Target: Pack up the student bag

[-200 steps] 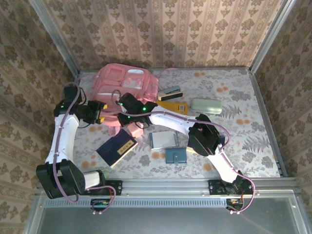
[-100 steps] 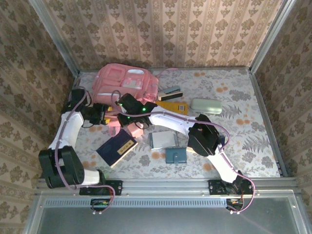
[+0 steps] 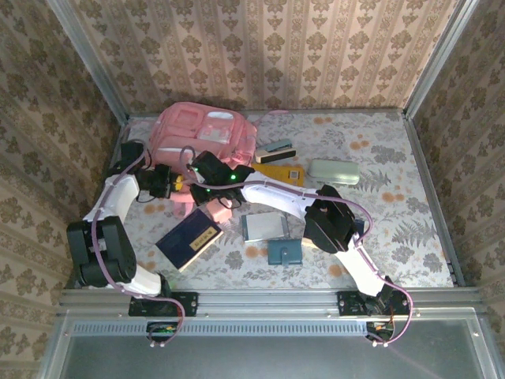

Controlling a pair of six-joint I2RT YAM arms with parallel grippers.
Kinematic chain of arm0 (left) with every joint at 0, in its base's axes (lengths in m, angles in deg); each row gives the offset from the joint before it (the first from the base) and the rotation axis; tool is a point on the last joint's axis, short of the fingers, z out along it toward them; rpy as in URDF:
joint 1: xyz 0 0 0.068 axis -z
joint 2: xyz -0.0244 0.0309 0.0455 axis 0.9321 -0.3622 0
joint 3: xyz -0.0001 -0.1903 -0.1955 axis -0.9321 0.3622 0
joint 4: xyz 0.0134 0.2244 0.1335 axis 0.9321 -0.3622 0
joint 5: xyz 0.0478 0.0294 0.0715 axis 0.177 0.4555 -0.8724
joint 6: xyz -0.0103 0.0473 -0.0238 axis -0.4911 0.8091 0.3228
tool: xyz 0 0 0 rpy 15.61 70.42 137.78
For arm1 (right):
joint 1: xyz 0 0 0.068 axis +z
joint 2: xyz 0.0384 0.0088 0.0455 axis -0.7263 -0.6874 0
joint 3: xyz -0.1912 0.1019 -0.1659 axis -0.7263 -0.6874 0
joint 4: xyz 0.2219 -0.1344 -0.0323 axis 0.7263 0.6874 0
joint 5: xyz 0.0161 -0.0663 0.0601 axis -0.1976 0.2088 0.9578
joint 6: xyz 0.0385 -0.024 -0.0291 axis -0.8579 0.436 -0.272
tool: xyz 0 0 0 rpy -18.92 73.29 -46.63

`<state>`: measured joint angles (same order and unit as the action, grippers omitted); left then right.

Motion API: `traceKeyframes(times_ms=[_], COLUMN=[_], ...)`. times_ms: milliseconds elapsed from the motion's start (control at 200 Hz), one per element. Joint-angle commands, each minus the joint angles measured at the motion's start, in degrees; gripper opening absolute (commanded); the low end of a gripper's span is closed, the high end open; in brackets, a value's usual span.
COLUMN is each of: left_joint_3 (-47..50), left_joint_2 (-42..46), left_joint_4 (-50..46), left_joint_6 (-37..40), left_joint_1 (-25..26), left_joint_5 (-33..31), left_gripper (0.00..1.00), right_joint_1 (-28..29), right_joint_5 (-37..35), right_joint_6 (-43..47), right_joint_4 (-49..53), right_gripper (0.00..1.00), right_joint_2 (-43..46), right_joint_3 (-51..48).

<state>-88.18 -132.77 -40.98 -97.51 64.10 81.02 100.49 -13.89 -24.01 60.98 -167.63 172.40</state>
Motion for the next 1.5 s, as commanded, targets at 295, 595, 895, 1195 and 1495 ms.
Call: traceKeyframes(times_ms=[295, 595, 895, 1195, 1495], left_joint_3=[-5.59, -7.85, -7.86, -6.33, -1.98], left_joint_2=[5.27, 5.45, 6.86, 9.14, 15.91], left_joint_4=[0.15, -0.67, -0.58, 0.37, 1.69], left_joint_6=[0.41, -0.45, -0.02, -0.99, -3.56], left_joint_1=[-2.22, -4.12, -4.39, -3.57, 2.31], left_joint_5=[0.77, 2.35, 2.04, 1.32, -3.95], left_gripper=[0.00, 0.00, 0.00, 0.00, 0.00], right_joint_1=[-1.97, -6.44, -13.77, -19.67, -18.38], right_joint_5=[-1.59, -2.37, -2.72, -5.40, 1.57], right_joint_6=[0.88, 0.77, -1.53, -5.41, -2.84], right_joint_4=[-0.14, -2.93, -4.20, 3.29, 14.47], right_gripper=[0.00, 0.00, 0.00, 0.00, 0.54], right_joint_2=[2.76, 7.56, 5.64, -3.51, -19.58], right_joint_3=[-2.93, -11.48, -14.95, -2.06, 32.44])
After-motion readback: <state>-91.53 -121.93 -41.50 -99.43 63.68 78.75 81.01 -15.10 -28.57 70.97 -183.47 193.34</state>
